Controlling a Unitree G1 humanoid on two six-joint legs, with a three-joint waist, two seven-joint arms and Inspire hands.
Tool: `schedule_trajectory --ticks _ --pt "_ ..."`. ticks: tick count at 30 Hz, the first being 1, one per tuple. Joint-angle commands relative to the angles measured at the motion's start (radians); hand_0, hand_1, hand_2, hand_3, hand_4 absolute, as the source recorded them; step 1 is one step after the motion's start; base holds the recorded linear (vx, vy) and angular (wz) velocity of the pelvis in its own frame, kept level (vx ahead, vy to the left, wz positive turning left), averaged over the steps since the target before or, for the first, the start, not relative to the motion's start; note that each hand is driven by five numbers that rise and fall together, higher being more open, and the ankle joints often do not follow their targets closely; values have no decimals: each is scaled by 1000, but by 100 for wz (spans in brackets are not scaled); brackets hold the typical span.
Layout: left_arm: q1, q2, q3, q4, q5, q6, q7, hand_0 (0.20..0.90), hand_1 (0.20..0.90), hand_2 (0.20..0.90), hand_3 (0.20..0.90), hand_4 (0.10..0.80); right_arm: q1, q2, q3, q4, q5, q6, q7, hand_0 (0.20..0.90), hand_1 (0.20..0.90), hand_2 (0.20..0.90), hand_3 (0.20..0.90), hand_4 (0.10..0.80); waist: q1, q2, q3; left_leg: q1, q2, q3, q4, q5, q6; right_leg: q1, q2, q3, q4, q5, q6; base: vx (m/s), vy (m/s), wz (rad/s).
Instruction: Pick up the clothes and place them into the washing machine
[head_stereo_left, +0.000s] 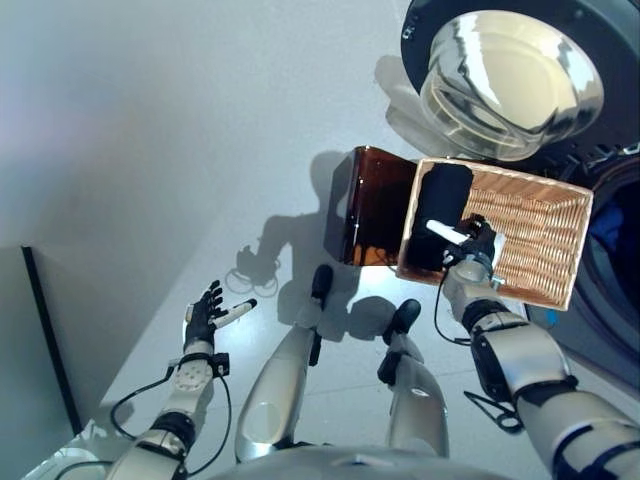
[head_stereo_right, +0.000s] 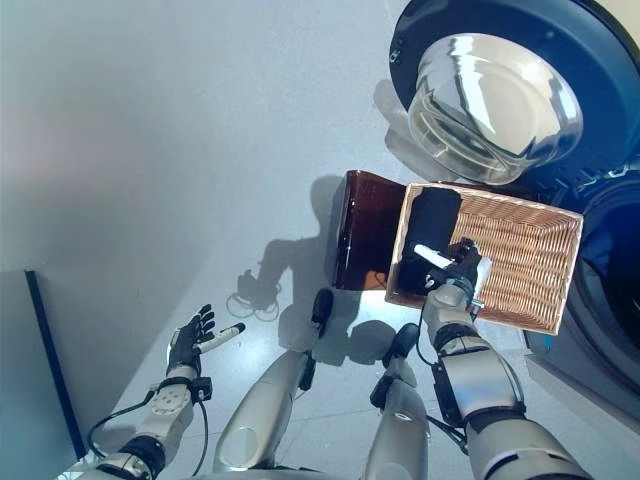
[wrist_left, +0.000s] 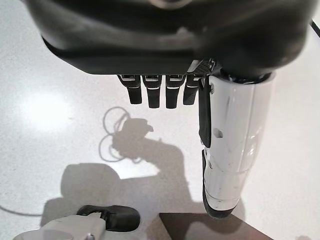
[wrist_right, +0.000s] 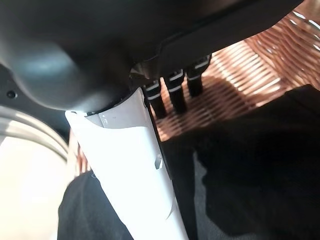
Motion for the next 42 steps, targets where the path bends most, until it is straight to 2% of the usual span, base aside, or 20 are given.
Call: schedule_trajectory --ticks 1,16,28,33,35,39,42 --pt "13 41 -30 -5 -15 -32 44 900 900 900 900 800 -57 -68 7 -12 2 -50 1 200 200 200 200 300 42 -7 -21 -38 -48 37 81 -61 -53 51 -40 35 -15 5 19 0 0 0" --pt "26 34 -33 26 -13 -35 54 900 900 900 900 800 -34 -37 10 -36 -24 -58 -8 200 200 200 200 300 27 0 -25 -21 -56 38 80 -64 -50 57 -41 45 -11 7 18 0 0 0" --pt "26 14 -25 70 -15 -42 47 900 900 900 900 800 119 3 -64 -173 49 -104 13 200 200 200 200 300 -27 -16 -46 58 -41 70 67 -71 -50 106 -37 86 -30 19 22 -7 3 -3" --pt "30 1 -10 107 -40 -49 38 900 900 900 900 800 239 58 -120 -348 123 -159 42 200 200 200 200 300 -81 -30 -82 136 -19 112 29 -71 -49 144 -32 136 -82 50 30 -8 34 -25" --pt "30 -2 2 125 -55 -51 31 900 900 900 900 800 315 100 -147 -446 201 -193 100 200 200 200 200 300 -103 -42 -100 170 -8 134 14 -72 -50 162 -28 156 -102 61 34 25 -14 -51" --pt "51 -14 16 151 -69 -44 11 900 900 900 900 800 401 134 -200 -475 304 -227 176 200 200 200 200 300 -124 -52 -145 229 2 153 -23 -66 -53 206 -26 173 -152 81 43 53 -41 -44" --pt "84 -26 38 173 -86 -42 -16 900 900 900 900 800 491 167 -244 -499 359 -248 220 200 200 200 200 300 -143 -55 -218 304 14 169 -70 -61 -60 253 -28 191 -209 101 55 92 -57 -24"
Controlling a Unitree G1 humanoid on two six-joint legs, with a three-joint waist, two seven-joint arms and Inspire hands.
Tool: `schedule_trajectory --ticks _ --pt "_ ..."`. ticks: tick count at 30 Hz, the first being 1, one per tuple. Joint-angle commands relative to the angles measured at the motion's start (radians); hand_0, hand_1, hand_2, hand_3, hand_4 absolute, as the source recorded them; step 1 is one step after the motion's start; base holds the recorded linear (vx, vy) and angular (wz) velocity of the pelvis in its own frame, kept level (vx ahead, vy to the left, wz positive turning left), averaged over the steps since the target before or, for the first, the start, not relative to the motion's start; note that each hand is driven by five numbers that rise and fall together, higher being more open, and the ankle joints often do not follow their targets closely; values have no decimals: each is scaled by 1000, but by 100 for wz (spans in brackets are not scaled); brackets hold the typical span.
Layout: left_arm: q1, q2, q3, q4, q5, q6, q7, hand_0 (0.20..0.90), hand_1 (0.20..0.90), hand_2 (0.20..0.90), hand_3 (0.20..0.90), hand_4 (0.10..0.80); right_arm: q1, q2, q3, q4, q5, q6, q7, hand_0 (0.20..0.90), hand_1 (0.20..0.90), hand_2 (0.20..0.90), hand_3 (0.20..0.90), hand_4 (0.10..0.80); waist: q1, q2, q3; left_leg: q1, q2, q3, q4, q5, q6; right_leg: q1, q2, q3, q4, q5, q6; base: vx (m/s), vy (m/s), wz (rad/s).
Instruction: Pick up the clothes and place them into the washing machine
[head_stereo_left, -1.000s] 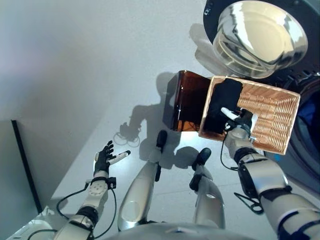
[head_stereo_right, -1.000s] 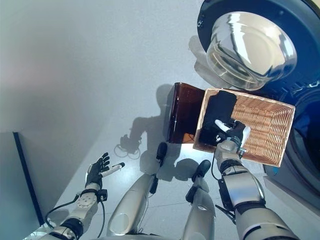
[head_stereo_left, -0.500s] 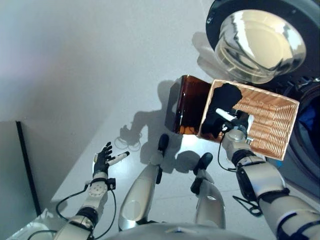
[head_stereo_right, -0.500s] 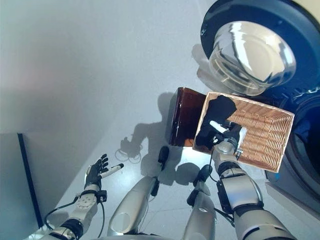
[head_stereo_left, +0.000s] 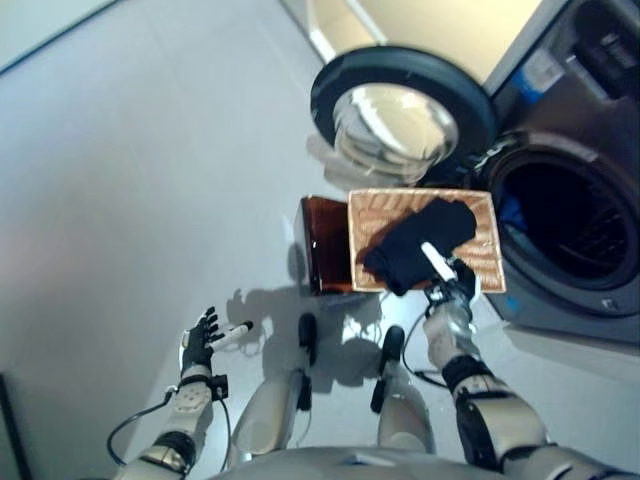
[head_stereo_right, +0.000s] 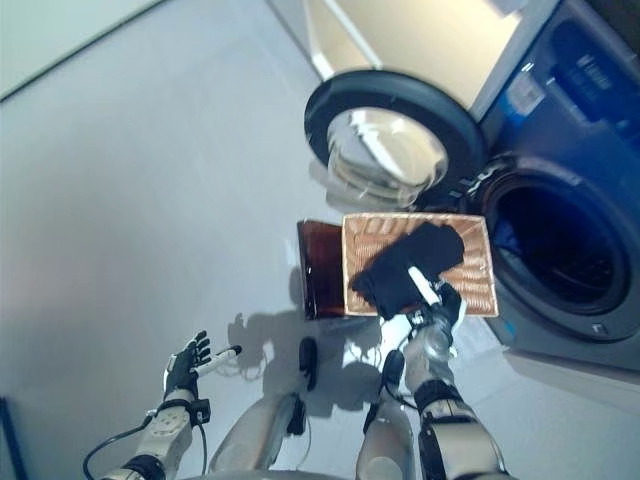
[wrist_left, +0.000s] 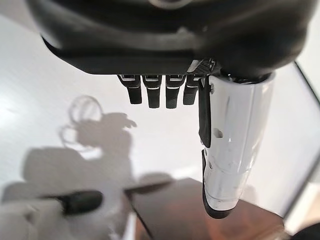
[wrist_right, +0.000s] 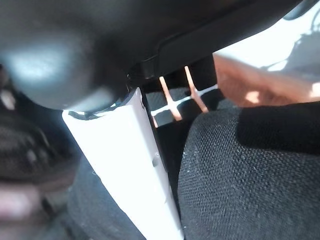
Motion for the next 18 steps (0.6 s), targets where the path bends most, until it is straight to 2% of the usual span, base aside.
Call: schedule_trajectory --ticks 1,6,11,17,18 --pt "35 3 57 86 -36 -39 -9 900 900 900 900 800 47 -17 -46 -103 63 -135 71 200 200 200 200 300 2 5 -77 46 22 4 30 -59 -56 66 -30 21 -47 -9 30 95 -79 -37" --pt "83 -11 72 113 -24 -39 -32 900 900 900 900 800 123 6 -102 -111 73 -135 91 200 200 200 200 300 -14 9 -141 126 25 14 6 -68 -56 136 -21 18 -50 -28 32 96 -63 -15" --pt "119 -8 86 120 -12 -41 -42 900 900 900 900 800 128 -1 -141 -77 88 -139 92 200 200 200 200 300 -17 26 -175 163 23 15 -1 -81 -55 164 -20 17 -53 -39 35 41 -15 -1" --pt "129 -8 77 112 -16 -44 -45 900 900 900 900 800 82 -36 -171 -47 95 -145 63 200 200 200 200 300 -18 49 -161 153 21 9 0 -80 -54 154 -19 14 -47 -42 30 -17 0 1" --pt "127 -5 64 110 -14 -44 -43 900 900 900 900 800 41 -64 -190 -33 98 -150 43 200 200 200 200 300 -18 59 -138 138 19 6 10 -81 -52 139 -20 13 -35 -44 27 -107 0 5"
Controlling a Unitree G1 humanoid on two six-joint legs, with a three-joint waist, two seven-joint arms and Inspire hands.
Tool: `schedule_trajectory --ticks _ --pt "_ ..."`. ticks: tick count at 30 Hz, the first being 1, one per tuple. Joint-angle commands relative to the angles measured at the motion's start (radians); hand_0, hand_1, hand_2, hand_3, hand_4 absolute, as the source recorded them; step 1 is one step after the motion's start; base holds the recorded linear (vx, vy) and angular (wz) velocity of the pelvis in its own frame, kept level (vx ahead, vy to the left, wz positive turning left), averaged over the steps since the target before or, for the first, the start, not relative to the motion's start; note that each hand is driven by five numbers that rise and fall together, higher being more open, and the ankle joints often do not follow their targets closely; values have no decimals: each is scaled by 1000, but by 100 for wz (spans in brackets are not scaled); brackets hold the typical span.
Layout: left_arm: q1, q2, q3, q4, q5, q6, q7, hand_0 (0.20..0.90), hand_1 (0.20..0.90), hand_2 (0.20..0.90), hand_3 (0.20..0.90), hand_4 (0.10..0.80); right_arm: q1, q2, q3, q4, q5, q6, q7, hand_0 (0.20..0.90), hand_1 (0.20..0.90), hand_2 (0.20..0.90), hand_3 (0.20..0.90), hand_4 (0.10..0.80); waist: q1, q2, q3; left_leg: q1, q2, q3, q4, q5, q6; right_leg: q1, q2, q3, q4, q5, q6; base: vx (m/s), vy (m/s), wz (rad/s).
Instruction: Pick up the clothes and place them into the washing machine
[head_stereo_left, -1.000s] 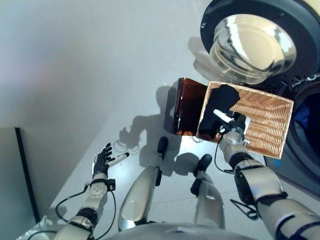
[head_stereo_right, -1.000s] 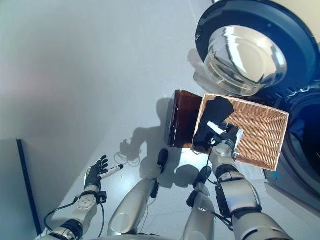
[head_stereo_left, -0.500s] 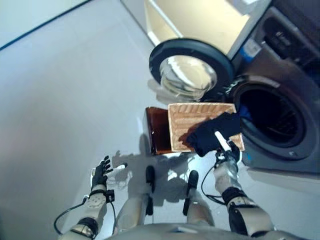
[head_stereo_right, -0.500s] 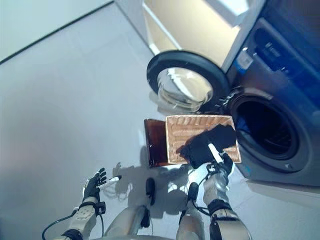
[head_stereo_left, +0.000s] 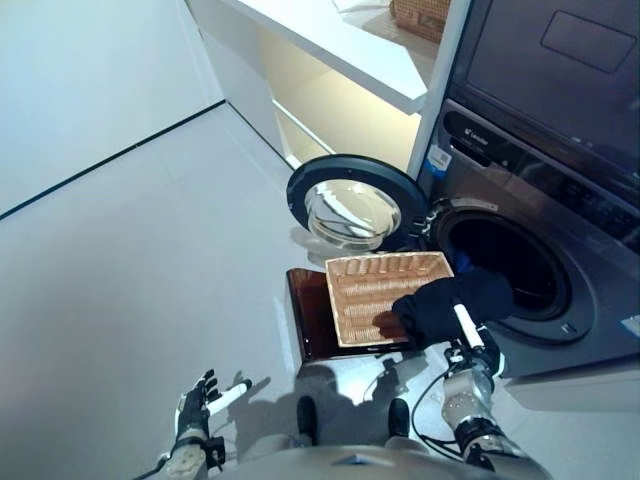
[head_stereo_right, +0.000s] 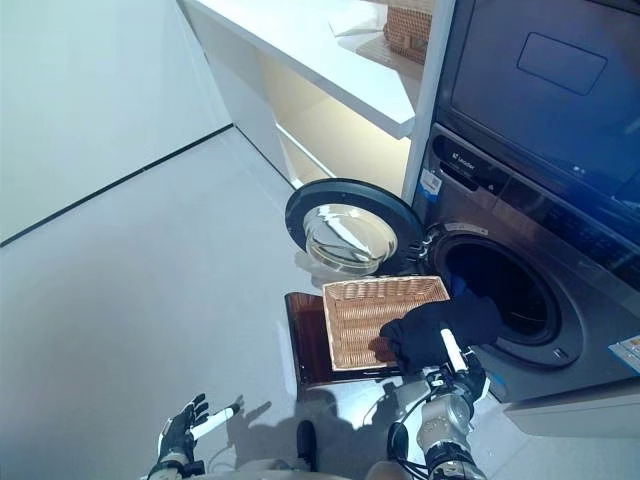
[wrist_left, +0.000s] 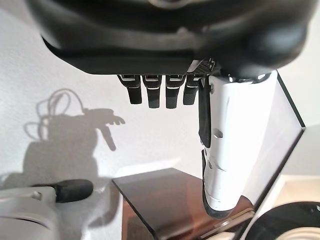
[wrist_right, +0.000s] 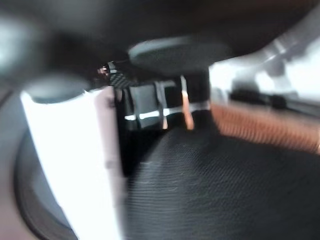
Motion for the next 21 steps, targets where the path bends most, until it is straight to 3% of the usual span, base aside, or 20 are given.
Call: schedule_trajectory --ticks 1,7,10,15,21 --pt "-84 32 20 54 -13 -45 12 900 900 900 900 800 -164 -99 -55 -20 10 -117 -21 200 200 200 200 300 2 -2 47 -30 -1 -21 54 -54 -59 -33 -45 -6 41 -44 30 -173 5 0" --pt "-170 56 -23 4 -45 -54 23 900 900 900 900 800 -373 -225 -52 -33 3 -152 -102 200 200 200 200 300 -1 34 196 -264 4 -28 266 -80 -58 -266 -45 1 258 -100 -1 -244 -6 10" --pt "-180 68 -36 -30 -42 -58 25 900 900 900 900 800 -430 -270 -45 -40 8 -181 -139 200 200 200 200 300 -2 35 212 -369 10 -30 382 -124 -66 -353 -41 -3 347 -137 -10 -96 -66 10" --pt "-186 82 -27 -57 -39 -61 36 900 900 900 900 800 -521 -347 -41 -48 28 -219 -170 200 200 200 200 300 2 40 225 -537 45 -24 583 -201 -76 -526 -46 1 541 -204 -22 -43 -14 18" --pt "-185 89 -46 -60 -38 -64 40 900 900 900 900 800 -623 -443 -40 -19 56 -245 -197 200 200 200 200 300 3 51 227 -632 49 -28 692 -284 -76 -629 -41 34 639 -264 -28 59 1 0"
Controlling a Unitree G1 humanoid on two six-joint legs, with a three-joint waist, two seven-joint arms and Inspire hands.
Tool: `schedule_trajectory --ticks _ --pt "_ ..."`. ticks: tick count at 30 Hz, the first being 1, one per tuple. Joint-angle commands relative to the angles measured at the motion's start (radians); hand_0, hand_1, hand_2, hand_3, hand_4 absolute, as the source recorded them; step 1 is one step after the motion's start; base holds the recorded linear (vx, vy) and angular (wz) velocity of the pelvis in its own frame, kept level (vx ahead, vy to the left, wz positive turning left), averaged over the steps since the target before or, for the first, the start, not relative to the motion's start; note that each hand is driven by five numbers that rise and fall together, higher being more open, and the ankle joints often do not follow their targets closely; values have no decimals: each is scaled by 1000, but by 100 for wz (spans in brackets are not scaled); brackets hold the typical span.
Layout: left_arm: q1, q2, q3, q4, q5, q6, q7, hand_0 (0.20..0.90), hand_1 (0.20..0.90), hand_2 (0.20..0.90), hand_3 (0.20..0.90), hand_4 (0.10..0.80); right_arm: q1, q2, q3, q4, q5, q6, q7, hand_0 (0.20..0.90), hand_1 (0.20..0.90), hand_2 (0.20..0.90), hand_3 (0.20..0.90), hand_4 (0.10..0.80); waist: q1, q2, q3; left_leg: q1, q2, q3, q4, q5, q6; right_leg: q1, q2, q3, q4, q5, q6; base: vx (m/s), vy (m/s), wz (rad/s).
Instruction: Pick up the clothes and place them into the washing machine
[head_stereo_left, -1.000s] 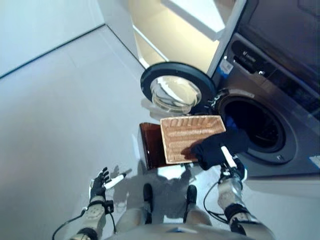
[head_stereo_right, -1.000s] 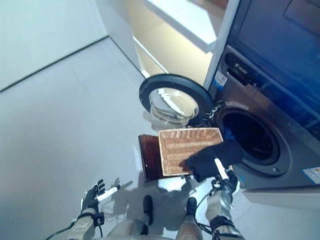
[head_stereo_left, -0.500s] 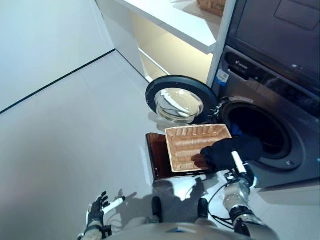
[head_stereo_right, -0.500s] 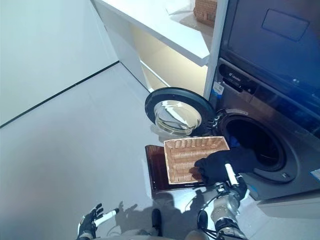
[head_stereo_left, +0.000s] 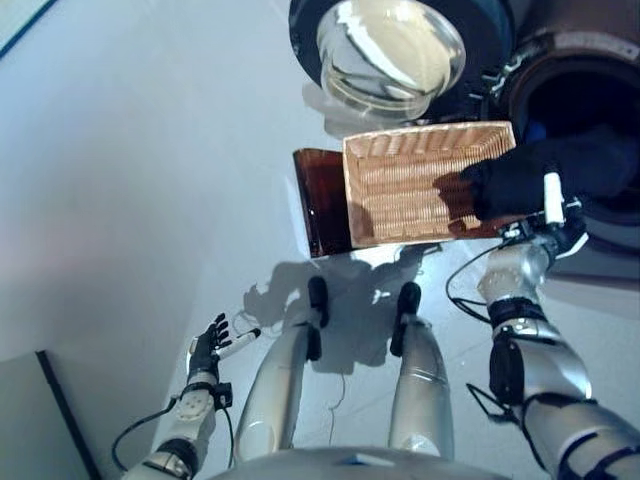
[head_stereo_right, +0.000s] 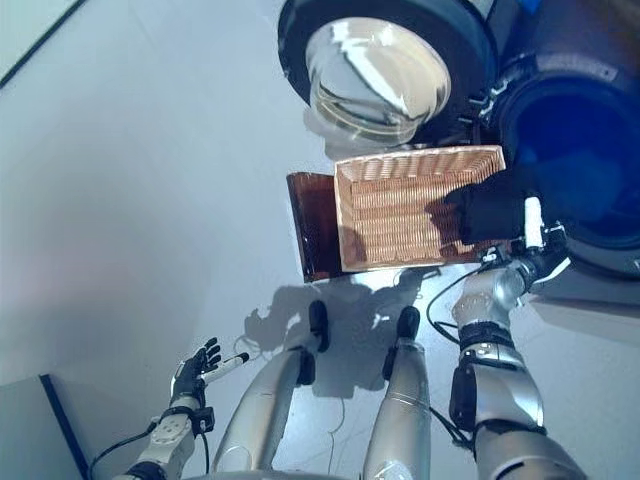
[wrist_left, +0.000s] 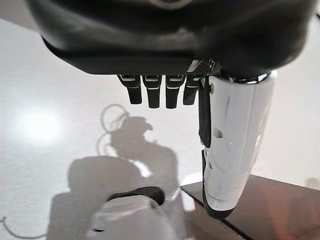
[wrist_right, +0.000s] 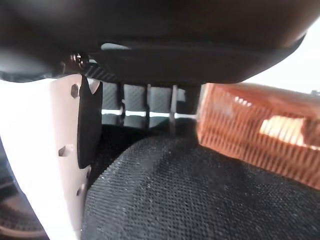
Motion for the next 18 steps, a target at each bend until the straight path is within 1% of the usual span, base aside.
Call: schedule_trajectory --ticks 1,2,5,6,8,9,10,11,12,13,14,15,16,17,18 --pt "10 58 6 -13 -19 -56 36 900 900 900 900 800 -70 -185 5 -54 -3 -149 -17 200 200 200 200 300 1 21 -59 -33 36 -23 180 -169 -90 25 33 -7 0 -47 14 36 14 -2" --pt "18 65 -1 -39 -19 -59 33 900 900 900 900 800 -106 -227 2 -39 10 -161 -27 200 200 200 200 300 6 31 -60 -51 29 -22 184 -172 -88 5 31 -4 2 -47 12 27 22 -5" --pt "21 67 -3 -53 -19 -60 33 900 900 900 900 800 -123 -255 10 -28 6 -163 -34 200 200 200 200 300 9 37 -65 -65 26 -20 183 -171 -87 -8 31 1 -1 -46 12 0 0 0" --pt "27 78 -6 -62 -12 -63 34 900 900 900 900 800 -139 -297 7 -7 2 -162 -47 200 200 200 200 300 12 46 -68 -71 20 -22 169 -166 -88 -21 28 6 0 -46 13 15 22 3" --pt "27 88 -6 -79 -11 -66 40 900 900 900 900 800 -185 -354 20 34 -4 -161 -68 200 200 200 200 300 19 59 -73 -80 10 -20 149 -156 -90 -37 25 18 -5 -44 13 6 7 2" --pt "27 87 -6 -79 -11 -66 40 900 900 900 900 800 -187 -355 21 36 -3 -161 -66 200 200 200 200 300 18 60 -73 -81 10 -20 149 -156 -90 -38 25 18 -4 -44 13 4 41 9" --pt "40 98 -2 -108 -4 -72 51 900 900 900 900 800 -211 -393 21 39 -25 -161 -101 200 200 200 200 300 22 75 -76 -88 -1 -19 134 -148 -91 -54 23 28 -7 -41 12 -8 96 12" --pt "51 105 -1 -121 -2 -78 55 900 900 900 900 800 -236 -448 39 62 -47 -148 -114 200 200 200 200 300 31 88 -77 -98 -10 -15 119 -140 -90 -68 18 36 -14 -36 11 -18 124 15" --pt "60 105 -4 -136 -1 -82 57 900 900 900 900 800 -265 -476 57 75 -54 -143 -125 200 200 200 200 300 39 98 -79 -106 -14 -15 109 -133 -90 -78 14 37 -18 -34 12 -25 78 11" --pt "60 101 -4 -138 -1 -81 57 900 900 900 900 800 -273 -480 63 79 -55 -142 -127 200 200 200 200 300 39 101 -80 -108 -15 -14 107 -132 -90 -81 14 38 -19 -33 12 -23 43 15" --pt "66 100 -5 -153 -2 -84 56 900 900 900 900 800 -298 -503 78 88 -59 -137 -132 200 200 200 200 300 42 111 -80 -117 -16 -14 99 -126 -89 -94 12 43 -21 -29 13 -36 38 15" --pt "80 110 -4 -168 0 -90 57 900 900 900 900 800 -316 -547 95 91 -77 -131 -137 200 200 200 200 300 49 119 -76 -128 -21 -17 90 -117 -91 -109 5 47 -22 -27 14 -37 39 14" --pt "81 104 -5 -173 1 -88 58 900 900 900 900 800 -329 -554 106 98 -78 -128 -138 200 200 200 200 300 50 124 -81 -134 -22 -16 88 -114 -90 -117 3 49 -20 -26 15 -29 48 9" --pt "92 114 -6 -197 -6 -94 56 900 900 900 900 800 -358 -599 134 111 -98 -119 -152 200 200 200 200 300 60 132 -84 -142 -27 -19 72 -104 -93 -131 -3 56 -18 -24 17 -10 23 8" --pt "99 113 -7 -209 -7 -95 56 900 900 900 900 800 -378 -614 147 121 -100 -116 -160 200 200 200 200 300 63 139 -86 -148 -30 -19 64 -98 -94 -140 -8 56 -18 -23 18 -9 22 9"
